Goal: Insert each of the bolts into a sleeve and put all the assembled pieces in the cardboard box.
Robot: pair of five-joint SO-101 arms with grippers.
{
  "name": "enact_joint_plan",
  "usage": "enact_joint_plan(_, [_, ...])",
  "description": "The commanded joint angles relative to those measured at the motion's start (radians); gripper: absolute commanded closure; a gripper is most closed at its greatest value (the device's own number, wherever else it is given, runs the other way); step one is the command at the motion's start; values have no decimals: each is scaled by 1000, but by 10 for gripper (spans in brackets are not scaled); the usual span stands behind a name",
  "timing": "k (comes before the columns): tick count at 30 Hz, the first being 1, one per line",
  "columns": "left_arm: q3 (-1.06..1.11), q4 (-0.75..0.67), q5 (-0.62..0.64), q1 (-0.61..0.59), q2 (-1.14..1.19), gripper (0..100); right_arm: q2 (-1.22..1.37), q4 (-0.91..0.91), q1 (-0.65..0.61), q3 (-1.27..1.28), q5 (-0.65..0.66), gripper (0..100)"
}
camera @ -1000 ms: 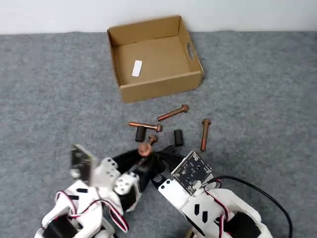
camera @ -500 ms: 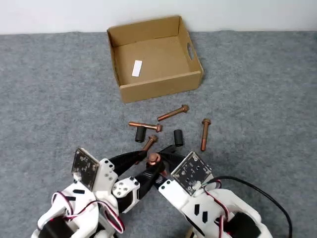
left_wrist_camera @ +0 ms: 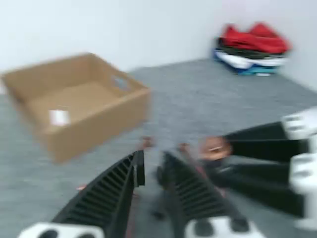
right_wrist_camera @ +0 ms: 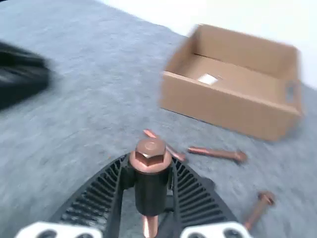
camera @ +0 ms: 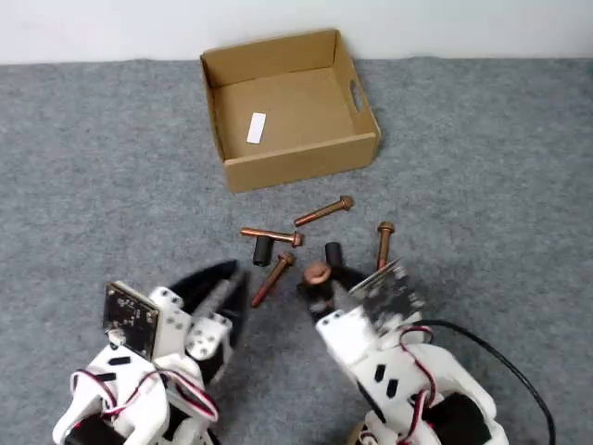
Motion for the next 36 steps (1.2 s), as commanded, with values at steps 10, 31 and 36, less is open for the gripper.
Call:
enact_joint_plan(10, [398, -106, -190, -402, -6, 995, 564, -176, 236, -358, -232, 991])
enact_joint_plan(31, [538, -163, -195, -416, -2, 995, 1685, -817, 298, -1042, -147, 991])
enact_joint_plan(36, [538, -163, -147, -417, 0, 995, 1923, -819, 314, -1237, -115, 991])
